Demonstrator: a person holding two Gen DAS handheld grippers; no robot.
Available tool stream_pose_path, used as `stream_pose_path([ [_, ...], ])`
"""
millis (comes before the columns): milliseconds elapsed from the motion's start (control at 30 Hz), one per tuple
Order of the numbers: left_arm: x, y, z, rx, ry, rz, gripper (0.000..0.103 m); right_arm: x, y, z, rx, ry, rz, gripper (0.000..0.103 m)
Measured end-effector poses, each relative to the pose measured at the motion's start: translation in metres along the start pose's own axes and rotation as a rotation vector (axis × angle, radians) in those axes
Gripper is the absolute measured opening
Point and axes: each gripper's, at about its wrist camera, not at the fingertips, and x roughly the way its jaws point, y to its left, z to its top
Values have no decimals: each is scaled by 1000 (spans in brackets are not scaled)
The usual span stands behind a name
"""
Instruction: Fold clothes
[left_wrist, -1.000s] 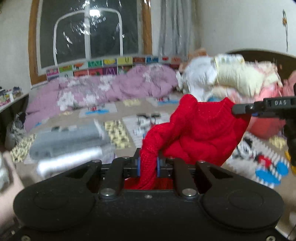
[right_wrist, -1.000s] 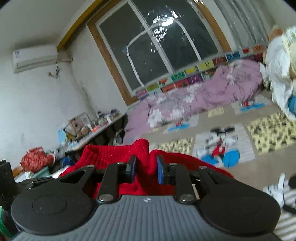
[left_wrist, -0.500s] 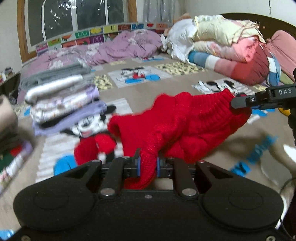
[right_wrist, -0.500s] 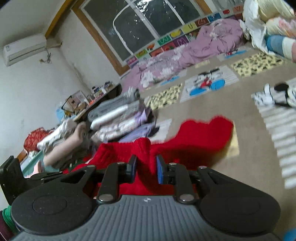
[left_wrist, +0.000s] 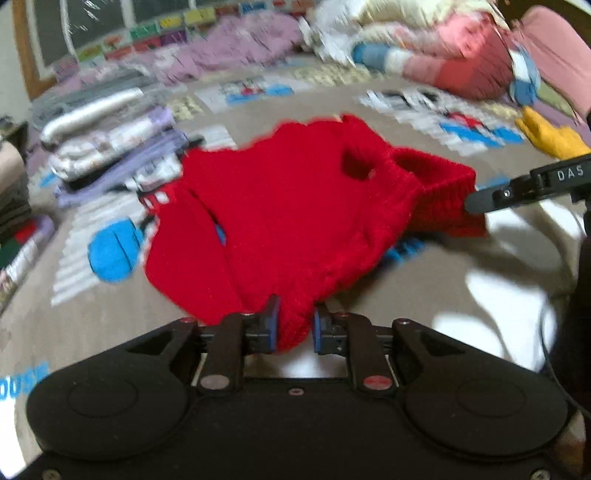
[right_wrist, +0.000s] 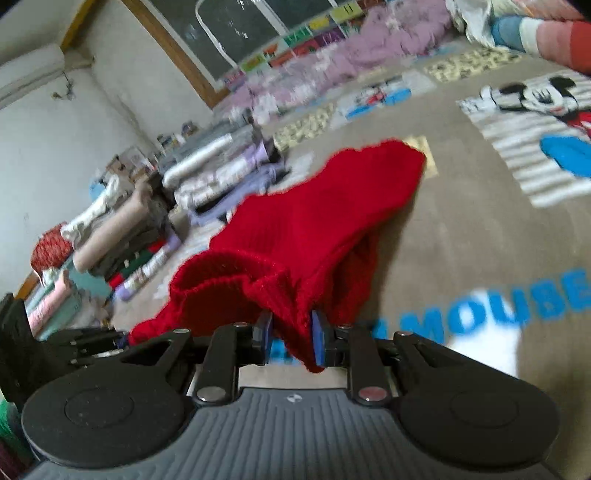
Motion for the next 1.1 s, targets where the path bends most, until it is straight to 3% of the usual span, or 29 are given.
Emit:
stream_pose_path([
  [133, -27, -1, -15, -66, 25, -33, 19, -17, 3, -20, 21, 80, -2, 29],
  [233, -57, 4, -20, -163, -8, -78, 42, -37, 5, -28, 102, 92, 48, 40],
  [267, -69, 6, -20, -177, -29, -84, 51, -44, 5, -28, 133, 87, 66, 41],
  [400, -126, 13, -20, -216, -117, -94, 54, -81, 13, -25, 214, 42, 157, 44],
  [467, -152, 23, -22, -242, -157, -102, 57, -103, 21, -16, 194, 11, 187, 53],
  [567, -175, 37, -27, -299, -196, -131, 73, -131, 23, -5, 172, -39, 199, 65],
  [667, -146, 44, -29, -430, -135, -108, 76, -127, 8, 1, 175, -55, 120, 71],
  [833, -65, 32, -40, -679, -7, -121, 76, -73, -6, -9, 199, -32, 35, 71],
  [1100, -3, 41, -49, -1016, -66, -204, 75, -7, -36, -34, 319, -76, -36, 71],
])
